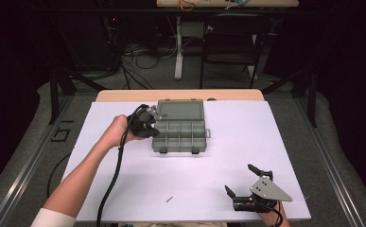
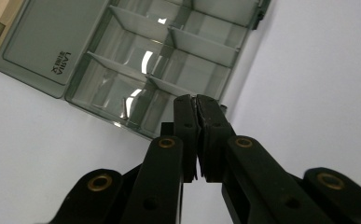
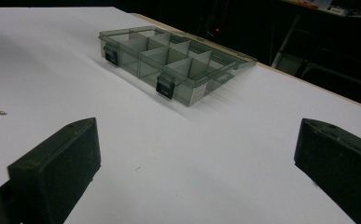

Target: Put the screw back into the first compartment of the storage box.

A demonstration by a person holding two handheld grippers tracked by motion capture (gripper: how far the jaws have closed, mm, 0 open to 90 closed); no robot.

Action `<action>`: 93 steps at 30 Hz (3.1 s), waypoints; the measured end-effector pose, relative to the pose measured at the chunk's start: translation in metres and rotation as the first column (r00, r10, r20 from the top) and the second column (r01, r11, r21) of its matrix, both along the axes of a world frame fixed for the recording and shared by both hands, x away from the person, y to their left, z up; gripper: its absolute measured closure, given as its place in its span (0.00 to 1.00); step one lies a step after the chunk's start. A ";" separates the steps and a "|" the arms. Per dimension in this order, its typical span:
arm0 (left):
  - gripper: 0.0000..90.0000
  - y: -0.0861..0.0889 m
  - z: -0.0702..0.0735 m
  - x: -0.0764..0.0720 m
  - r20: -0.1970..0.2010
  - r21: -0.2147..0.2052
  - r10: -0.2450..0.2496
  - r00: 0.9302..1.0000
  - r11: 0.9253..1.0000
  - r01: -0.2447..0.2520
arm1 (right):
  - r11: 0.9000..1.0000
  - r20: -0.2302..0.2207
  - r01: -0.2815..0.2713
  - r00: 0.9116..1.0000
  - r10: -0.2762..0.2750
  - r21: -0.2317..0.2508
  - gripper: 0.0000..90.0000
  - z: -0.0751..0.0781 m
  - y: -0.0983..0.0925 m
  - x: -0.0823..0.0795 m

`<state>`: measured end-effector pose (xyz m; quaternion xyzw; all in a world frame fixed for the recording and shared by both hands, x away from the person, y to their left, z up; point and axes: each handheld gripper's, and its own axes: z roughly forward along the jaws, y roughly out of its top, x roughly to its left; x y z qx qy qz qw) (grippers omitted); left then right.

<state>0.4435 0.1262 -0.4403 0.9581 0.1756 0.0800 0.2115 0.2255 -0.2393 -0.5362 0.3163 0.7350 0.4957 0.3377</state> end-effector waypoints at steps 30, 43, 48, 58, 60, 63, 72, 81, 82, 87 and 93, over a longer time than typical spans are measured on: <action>0.74 -0.004 -0.040 0.048 -0.046 -0.051 0.172 0.984 0.983 -0.175 | 1.000 -0.001 -0.005 1.000 0.005 0.001 0.00 0.000 0.000 0.000; 0.23 0.007 -0.021 0.000 -0.011 -0.037 0.149 0.989 0.988 -0.149 | 1.000 -0.005 -0.010 1.000 0.010 -0.004 0.00 0.000 0.001 -0.001; 0.17 0.014 -0.023 -0.021 -0.013 -0.018 0.140 0.990 0.990 -0.140 | 1.000 -0.008 -0.010 1.000 0.010 -0.005 0.00 0.000 0.000 -0.001; 0.08 0.020 -0.029 -0.062 0.012 -0.034 0.132 0.991 0.991 -0.131 | 1.000 -0.008 -0.008 1.000 0.007 -0.009 0.00 0.000 0.001 -0.001; 0.06 0.019 -0.030 -0.068 0.015 -0.037 0.132 0.991 0.991 -0.131 | 1.000 -0.012 -0.009 1.000 0.009 -0.009 0.00 0.000 0.001 -0.001; 0.03 0.018 -0.035 -0.077 0.011 -0.041 0.127 0.992 0.991 -0.126 | 1.000 -0.009 -0.011 1.000 0.011 -0.008 0.00 0.000 0.001 0.000; 0.00 0.018 -0.045 -0.095 0.016 -0.042 0.137 0.990 0.990 -0.137 | 1.000 -0.011 -0.009 1.000 0.009 -0.012 0.00 0.000 0.001 -0.001; 0.00 0.010 -0.054 -0.109 0.011 -0.043 0.122 0.993 0.992 -0.121 | 1.000 -0.008 -0.016 1.000 0.016 -0.018 0.00 0.000 0.001 -0.001; 0.00 0.009 -0.054 -0.111 0.009 -0.043 0.114 0.993 0.993 -0.114 | 1.000 -0.006 -0.012 1.000 0.011 -0.015 0.00 0.000 0.001 -0.001; 0.00 0.002 -0.059 -0.119 0.000 -0.046 0.090 0.996 0.995 -0.090 | 1.000 -0.012 -0.010 1.000 0.010 -0.012 0.00 0.000 0.001 0.000; 0.00 -0.006 -0.068 -0.129 -0.027 -0.041 0.061 0.998 0.997 -0.062 | 1.000 -0.007 -0.012 1.000 0.011 -0.015 0.00 0.000 0.001 -0.001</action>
